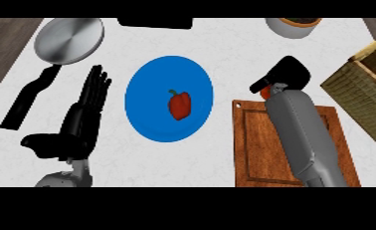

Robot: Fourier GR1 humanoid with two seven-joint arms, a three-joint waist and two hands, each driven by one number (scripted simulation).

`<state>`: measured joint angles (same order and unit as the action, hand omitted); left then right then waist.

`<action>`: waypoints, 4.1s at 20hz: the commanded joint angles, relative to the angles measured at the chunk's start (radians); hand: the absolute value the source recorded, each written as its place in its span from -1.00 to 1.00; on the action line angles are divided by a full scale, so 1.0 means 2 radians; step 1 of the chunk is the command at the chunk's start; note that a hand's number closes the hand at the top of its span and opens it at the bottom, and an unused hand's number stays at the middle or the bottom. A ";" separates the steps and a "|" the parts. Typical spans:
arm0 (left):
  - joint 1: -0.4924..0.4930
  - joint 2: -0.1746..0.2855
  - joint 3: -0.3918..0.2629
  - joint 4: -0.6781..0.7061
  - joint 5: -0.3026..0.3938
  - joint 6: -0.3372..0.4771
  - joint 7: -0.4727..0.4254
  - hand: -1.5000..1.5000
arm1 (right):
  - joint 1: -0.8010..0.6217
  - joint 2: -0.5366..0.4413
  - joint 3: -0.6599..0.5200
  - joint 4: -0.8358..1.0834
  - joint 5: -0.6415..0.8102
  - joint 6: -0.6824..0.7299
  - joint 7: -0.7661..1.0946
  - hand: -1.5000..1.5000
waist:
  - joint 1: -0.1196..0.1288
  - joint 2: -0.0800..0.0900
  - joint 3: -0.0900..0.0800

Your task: Pick the tomato from the cutting board and place it in the basket

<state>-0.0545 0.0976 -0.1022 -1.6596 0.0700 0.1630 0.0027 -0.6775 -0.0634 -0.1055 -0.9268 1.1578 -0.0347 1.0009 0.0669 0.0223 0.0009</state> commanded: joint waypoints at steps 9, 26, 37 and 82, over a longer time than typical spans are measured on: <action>-0.002 -0.002 0.000 -0.015 -0.012 0.013 0.019 0.00 | -0.161 -0.003 -0.038 0.100 0.029 -0.187 -0.015 1.00 | -0.013 -0.006 0.000; 0.027 -0.005 0.017 -0.009 -0.009 0.011 -0.001 0.00 | -0.228 -0.006 -0.035 -0.064 0.108 -0.109 0.104 1.00 | -0.039 -0.014 -0.001; 0.033 0.000 0.031 -0.005 -0.002 0.002 -0.012 0.00 | -0.158 -0.042 -0.046 -0.184 0.149 0.047 0.111 1.00 | -0.047 -0.017 -0.001; 0.022 -0.028 0.030 -0.007 -0.031 -0.009 0.009 0.00 | 0.156 -0.141 -0.172 -0.302 -0.036 -0.012 -0.047 -1.00 | -0.034 -0.011 0.000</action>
<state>-0.0024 0.0646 -0.0262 -1.6895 0.0320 0.1277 0.0202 -0.4124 -0.3288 -0.4487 -1.5059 1.1355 -0.0794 0.9294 0.0016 -0.0013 -0.0014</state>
